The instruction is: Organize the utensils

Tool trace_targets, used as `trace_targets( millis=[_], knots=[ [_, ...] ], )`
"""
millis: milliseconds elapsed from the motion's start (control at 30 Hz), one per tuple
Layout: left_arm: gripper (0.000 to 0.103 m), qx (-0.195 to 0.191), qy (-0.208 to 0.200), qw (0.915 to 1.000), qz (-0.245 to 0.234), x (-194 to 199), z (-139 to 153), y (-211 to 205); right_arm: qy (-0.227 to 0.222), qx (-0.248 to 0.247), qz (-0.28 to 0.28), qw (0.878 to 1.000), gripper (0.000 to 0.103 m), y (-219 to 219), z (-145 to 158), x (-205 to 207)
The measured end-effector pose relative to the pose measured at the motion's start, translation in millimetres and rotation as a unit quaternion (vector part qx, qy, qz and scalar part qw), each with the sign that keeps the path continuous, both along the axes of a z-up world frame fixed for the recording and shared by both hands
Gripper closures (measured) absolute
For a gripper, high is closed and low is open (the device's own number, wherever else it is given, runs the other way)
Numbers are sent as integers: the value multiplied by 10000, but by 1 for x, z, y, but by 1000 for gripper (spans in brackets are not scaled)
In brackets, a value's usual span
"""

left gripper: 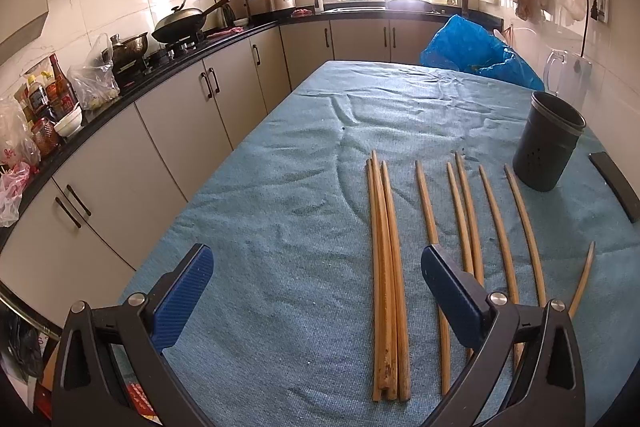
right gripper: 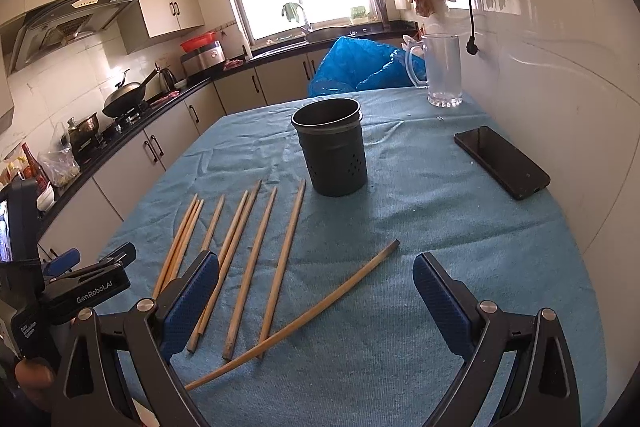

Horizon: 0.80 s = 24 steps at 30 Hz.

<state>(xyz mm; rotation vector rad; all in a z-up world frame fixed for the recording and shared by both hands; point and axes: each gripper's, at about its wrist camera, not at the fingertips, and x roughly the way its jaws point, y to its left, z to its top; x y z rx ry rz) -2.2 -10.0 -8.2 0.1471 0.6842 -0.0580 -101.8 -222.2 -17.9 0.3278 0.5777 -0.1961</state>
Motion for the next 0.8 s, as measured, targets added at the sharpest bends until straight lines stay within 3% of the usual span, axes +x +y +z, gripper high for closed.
trace_targets(
  millis=[233,433,533,600,633,700,800],
  knots=[
    [0,-43,48,10000,1,3,-4,2,136,216,12,9997,10,-7,-5,4],
    [0,-152,295,9994,80,20,-10,18,627,1065,-13,9923,21,-38,-19,20],
    [0,-294,623,9975,135,30,-13,31,1016,1634,-87,9813,35,-62,-31,34],
    [1,-361,665,9970,170,35,-13,40,1258,1909,-114,9734,36,-73,-40,46],
    [2,-393,734,9964,184,37,-14,44,1339,1955,-137,9714,36,-77,-44,51],
    [19,-444,850,9952,211,41,-15,51,1586,2075,-214,9651,41,-84,-54,61],
    [22,-510,931,9941,232,48,-18,60,1866,2293,-288,9549,47,-92,-68,75]
  ],
)
